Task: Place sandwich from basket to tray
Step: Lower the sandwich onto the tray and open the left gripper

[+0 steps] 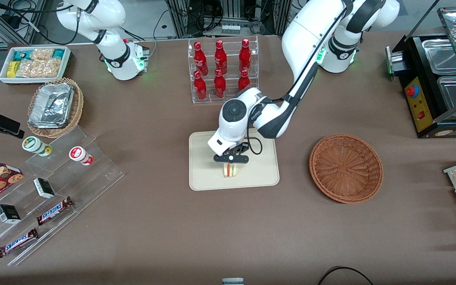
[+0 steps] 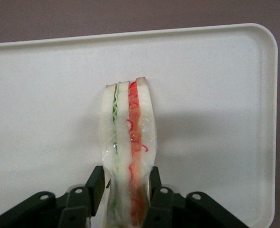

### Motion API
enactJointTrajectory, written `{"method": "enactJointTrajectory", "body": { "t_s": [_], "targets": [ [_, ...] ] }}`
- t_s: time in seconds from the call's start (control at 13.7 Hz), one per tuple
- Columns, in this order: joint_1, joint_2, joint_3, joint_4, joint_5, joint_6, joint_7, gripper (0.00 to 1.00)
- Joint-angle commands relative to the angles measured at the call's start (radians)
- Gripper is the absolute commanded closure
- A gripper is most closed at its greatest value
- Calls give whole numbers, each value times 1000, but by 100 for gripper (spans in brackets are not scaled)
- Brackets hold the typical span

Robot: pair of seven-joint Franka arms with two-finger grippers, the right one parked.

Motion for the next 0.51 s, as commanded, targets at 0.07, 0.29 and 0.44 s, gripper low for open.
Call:
{"method": "enactJointTrajectory", "body": {
  "t_s": [0.07,0.29,0.44],
  "targets": [
    [-19,-71,18,20,7,-83,-1,0],
    [-8,-177,23,20,-1,-163,-5,0],
    [-1,-266,55,15,2,-232,-67,0]
  ]
}}
